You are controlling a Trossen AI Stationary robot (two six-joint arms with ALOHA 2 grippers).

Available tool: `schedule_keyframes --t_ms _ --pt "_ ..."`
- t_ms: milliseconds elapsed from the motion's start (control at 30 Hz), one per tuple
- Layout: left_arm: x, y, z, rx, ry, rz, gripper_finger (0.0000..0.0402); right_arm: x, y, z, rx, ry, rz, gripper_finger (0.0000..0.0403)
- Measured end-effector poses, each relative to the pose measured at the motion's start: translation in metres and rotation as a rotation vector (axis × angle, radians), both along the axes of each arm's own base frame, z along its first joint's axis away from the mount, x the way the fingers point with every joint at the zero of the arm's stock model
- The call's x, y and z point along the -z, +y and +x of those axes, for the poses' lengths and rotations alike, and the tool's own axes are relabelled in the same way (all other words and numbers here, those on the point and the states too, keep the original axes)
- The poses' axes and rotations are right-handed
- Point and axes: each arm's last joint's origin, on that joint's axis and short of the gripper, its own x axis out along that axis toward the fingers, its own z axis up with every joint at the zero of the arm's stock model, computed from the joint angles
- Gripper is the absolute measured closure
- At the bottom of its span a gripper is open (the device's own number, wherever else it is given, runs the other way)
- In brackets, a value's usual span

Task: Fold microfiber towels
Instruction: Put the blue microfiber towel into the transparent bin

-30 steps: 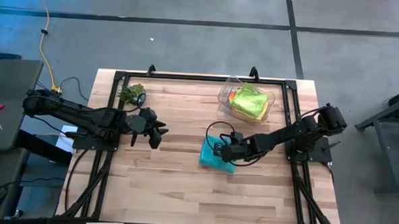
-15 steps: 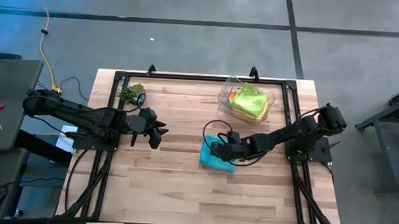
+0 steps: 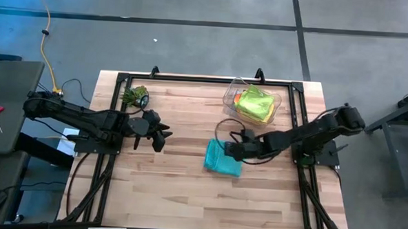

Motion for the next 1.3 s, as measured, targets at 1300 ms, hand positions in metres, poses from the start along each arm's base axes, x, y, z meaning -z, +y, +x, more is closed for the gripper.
schedule_keyframes --t_ms 1300 --pt "0.015 -0.002 0.013 0.006 0.041 -0.092 0.0254 0.073 0.014 -0.065 0.038 -0.101 0.237 0.0137"
